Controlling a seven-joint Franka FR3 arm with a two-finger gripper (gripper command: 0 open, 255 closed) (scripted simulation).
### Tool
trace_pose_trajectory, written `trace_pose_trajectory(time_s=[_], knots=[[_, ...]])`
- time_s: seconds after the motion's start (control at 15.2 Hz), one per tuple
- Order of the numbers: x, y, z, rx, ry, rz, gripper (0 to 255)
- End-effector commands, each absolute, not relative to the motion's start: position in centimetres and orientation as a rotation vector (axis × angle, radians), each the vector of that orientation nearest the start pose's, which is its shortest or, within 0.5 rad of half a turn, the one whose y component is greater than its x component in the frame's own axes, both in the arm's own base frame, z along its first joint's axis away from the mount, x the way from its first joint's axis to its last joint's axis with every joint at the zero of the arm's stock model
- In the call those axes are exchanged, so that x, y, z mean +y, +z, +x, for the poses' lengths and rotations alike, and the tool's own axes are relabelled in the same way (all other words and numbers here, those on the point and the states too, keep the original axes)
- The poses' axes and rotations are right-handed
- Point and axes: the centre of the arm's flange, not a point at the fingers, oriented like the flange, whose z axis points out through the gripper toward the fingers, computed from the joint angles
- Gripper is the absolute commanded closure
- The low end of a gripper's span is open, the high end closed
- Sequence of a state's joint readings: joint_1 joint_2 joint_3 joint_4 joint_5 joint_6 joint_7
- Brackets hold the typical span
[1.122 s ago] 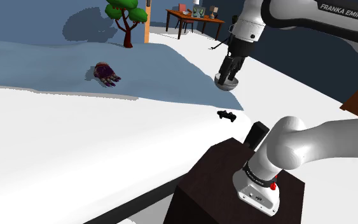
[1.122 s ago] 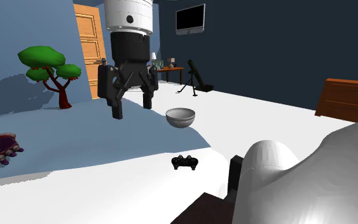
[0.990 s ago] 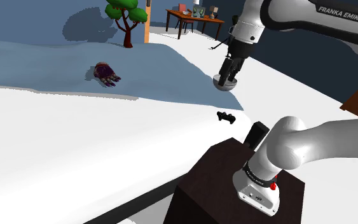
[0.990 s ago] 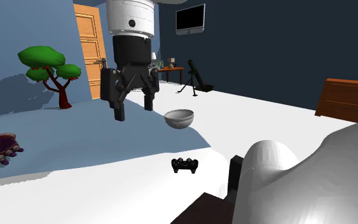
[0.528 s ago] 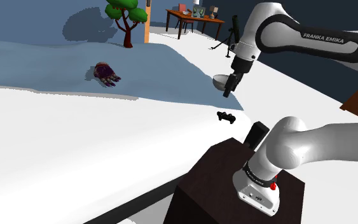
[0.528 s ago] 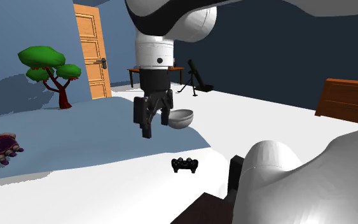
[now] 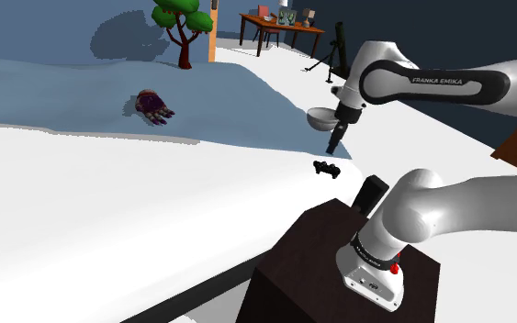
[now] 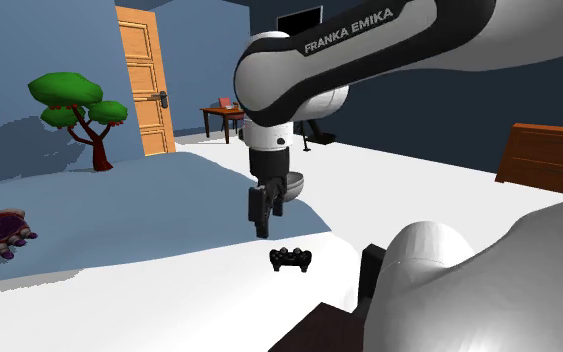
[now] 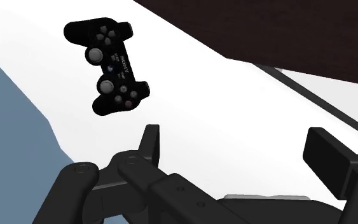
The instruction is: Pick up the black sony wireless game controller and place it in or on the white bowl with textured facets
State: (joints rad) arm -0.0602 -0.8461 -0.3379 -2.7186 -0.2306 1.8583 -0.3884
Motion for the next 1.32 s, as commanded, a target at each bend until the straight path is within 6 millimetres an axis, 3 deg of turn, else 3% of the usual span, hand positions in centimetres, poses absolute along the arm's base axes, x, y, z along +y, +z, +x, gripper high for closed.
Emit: trace_pose_trajectory(time_s=[0.0, 0.66, 1.25], knots=[[-15.0, 42.6, 27.1, -0.318, 0.036, -3.091, 0], [-23.8, 33.2, 27.3, -0.537, 0.053, -3.088, 0], [-24.0, 29.0, 27.1, -0.542, 0.053, -3.088, 0]])
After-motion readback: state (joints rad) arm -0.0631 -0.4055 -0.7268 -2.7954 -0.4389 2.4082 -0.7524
